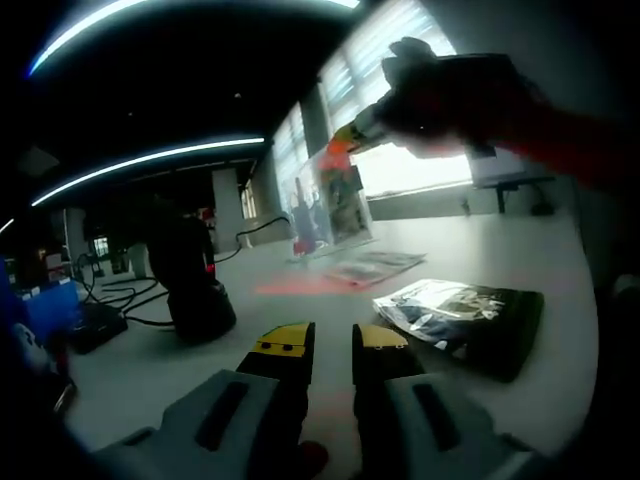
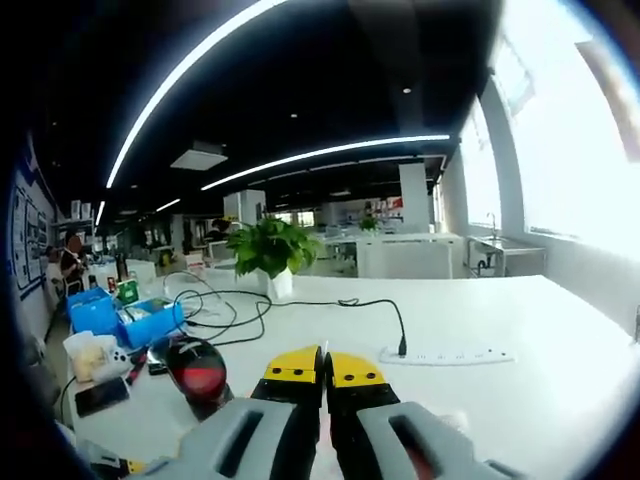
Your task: Clip sheet goods on table flip sheet goods clip sheet goods scan sheet goods put sheet goods back to table
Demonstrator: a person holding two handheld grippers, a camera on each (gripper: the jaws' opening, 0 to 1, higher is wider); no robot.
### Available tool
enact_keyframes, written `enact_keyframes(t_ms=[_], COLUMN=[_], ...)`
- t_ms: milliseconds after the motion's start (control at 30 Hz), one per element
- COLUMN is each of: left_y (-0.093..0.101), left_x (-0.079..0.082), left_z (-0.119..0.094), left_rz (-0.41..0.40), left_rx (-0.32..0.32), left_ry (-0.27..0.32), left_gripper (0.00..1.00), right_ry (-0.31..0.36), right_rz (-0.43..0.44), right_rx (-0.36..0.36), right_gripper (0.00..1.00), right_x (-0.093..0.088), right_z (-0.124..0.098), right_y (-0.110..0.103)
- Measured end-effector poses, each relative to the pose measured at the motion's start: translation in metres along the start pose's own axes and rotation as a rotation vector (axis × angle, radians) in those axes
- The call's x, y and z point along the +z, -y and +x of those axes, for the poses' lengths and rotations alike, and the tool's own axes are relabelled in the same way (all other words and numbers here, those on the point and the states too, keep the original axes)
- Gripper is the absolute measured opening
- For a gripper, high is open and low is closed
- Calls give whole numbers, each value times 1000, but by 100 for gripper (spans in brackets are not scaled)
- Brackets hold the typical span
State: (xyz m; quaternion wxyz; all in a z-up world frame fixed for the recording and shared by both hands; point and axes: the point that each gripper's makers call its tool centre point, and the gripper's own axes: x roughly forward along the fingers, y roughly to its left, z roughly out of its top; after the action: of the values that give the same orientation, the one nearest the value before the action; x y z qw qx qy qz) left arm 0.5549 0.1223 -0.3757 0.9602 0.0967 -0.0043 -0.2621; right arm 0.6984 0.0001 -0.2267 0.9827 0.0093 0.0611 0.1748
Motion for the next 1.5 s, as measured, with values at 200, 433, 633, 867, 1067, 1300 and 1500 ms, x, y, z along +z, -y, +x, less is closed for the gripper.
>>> enact_keyframes(t_ms=[200,433,633,867,1067,1300,1500], left_y=[0,0,0,0,0,-1,-3], left_x=[0,0,0,0,0,-1,-1], left_z=[0,0,0,-1,-4,-4,-4], left_rz=[0,2,2,3,4,1,-2], left_rx=[1,0,1,1,3,3,2], left_ry=[-1,0,0,0,-1,0,2], left_gripper=[8,8,8,8,8,8,8], right_ry=[-2,0,6,25,57,95,119], right_rz=[-11,-6,-10,-9,18,-25,-18], right_rx=[5,7,8,-8,-17,-35,-47], right_gripper=[0,0,0,0,0,0,0], right_x=[-6,-12,-13,-14,-13,-14,-15], right_z=[0,3,6,13,22,31,41], right_y=[-10,-17,-18,-14,-11,-18,-18])
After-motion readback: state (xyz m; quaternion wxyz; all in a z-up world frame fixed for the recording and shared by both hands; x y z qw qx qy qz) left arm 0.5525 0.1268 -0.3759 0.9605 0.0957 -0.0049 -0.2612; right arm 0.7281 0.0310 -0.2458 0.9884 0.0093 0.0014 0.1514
